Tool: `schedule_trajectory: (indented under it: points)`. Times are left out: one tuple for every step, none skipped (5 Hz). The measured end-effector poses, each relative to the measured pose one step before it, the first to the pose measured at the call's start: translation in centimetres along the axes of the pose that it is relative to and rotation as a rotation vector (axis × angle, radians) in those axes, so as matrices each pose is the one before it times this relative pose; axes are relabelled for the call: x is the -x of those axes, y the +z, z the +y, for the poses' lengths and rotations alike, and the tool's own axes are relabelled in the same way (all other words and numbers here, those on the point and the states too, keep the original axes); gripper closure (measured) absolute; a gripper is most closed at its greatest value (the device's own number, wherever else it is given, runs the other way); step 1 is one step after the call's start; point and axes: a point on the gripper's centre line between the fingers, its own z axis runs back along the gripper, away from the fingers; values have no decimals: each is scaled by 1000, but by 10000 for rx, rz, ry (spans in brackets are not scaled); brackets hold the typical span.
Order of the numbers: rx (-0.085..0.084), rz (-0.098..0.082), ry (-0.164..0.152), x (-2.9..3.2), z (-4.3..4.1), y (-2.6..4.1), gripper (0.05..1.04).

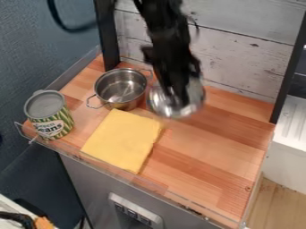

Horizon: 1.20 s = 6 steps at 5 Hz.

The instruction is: Cover the silver pot with the silver lid

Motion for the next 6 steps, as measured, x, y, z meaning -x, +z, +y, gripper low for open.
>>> schedule_trajectory:
  points:
    - [-415, 204, 1157, -1036, 3985, -1095, 801]
    - [-497, 307, 891, -398, 3779, -1389, 801]
    - [-491, 316, 579, 230, 2679, -1312, 801]
    - [-118, 370, 472, 555, 1598, -1311, 801]
    - [-165, 29, -30, 103, 311, -55, 801]
    - [59, 67, -52, 144, -98, -345, 757]
